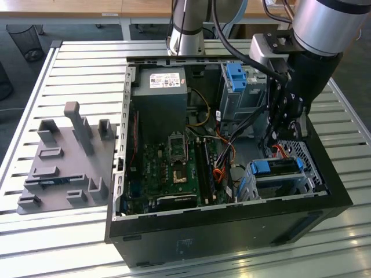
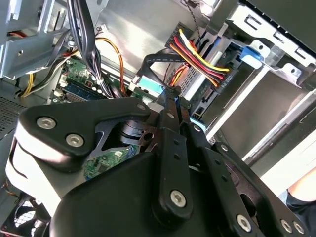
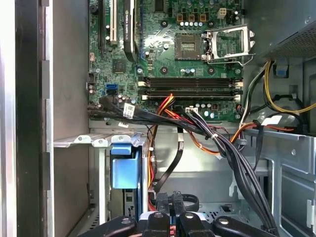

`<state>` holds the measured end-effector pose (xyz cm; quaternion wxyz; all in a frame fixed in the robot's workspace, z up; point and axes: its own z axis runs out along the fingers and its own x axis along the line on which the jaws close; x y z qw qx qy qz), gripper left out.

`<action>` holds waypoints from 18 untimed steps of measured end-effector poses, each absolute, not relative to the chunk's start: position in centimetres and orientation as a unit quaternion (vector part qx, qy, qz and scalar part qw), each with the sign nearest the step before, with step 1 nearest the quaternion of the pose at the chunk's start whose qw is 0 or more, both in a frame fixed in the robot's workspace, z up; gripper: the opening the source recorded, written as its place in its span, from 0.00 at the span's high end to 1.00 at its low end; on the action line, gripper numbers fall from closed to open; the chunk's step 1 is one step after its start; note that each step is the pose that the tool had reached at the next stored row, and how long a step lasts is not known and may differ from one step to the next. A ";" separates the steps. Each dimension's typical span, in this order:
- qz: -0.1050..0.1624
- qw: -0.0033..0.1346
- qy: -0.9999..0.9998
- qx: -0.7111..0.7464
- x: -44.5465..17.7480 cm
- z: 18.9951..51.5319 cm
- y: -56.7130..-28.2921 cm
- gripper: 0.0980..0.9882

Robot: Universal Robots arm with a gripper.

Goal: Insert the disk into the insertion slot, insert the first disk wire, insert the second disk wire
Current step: 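Insert the second disk wire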

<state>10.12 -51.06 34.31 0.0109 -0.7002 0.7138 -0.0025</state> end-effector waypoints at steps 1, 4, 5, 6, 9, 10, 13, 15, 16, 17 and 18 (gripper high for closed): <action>-0.002 0.012 0.714 -0.700 10.1 34.3 -51.2 0.94; 0.006 0.019 0.714 -0.700 10.1 34.3 -51.6 0.94; 0.010 0.023 0.714 -0.700 10.1 34.3 -51.7 0.94; 0.013 0.026 0.714 -0.700 10.1 34.3 -51.8 0.94; 0.015 0.028 0.714 -0.700 10.1 34.3 -52.3 0.94; 0.016 0.029 0.714 -0.700 10.1 34.3 -52.5 0.94; 0.016 0.029 0.714 -0.700 10.1 34.2 -53.1 0.94; 0.017 0.030 0.714 -0.700 10.1 34.2 -53.4 0.94; 0.017 0.030 0.714 -0.700 10.1 34.2 -53.6 0.94; 0.017 0.030 0.714 -0.700 10.1 34.2 -53.6 0.94; 0.017 0.030 0.714 -0.700 10.1 34.2 -53.7 0.94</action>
